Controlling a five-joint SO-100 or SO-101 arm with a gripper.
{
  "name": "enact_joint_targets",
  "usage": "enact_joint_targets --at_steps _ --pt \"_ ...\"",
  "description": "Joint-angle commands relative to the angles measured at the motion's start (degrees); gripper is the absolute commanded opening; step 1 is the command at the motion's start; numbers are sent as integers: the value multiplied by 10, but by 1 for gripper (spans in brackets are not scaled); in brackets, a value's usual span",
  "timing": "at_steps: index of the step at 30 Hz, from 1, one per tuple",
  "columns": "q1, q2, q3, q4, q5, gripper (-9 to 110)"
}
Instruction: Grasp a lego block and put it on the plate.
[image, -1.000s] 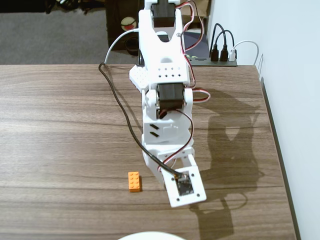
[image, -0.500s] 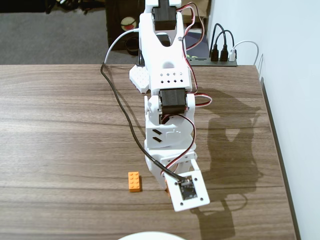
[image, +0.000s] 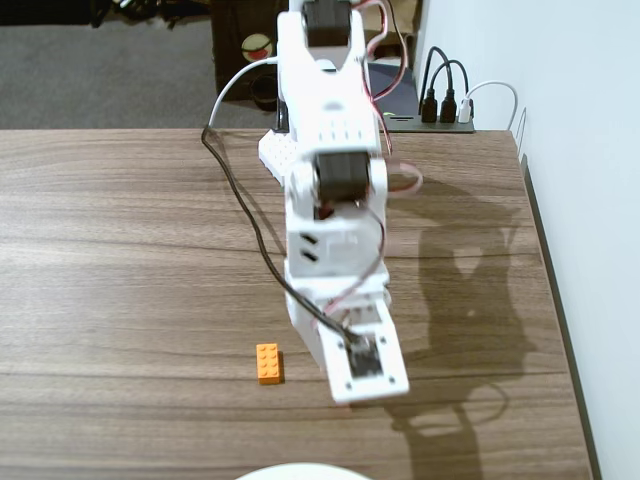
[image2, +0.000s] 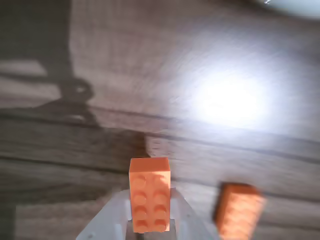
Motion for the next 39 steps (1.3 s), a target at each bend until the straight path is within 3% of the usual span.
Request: enact_joint_targets --at_steps 1,15,39 --pt "23 67 -40 2 11 7" --pt "112 9 -203 -54 75 7" --pt "65 -297 -489 -67 152 7"
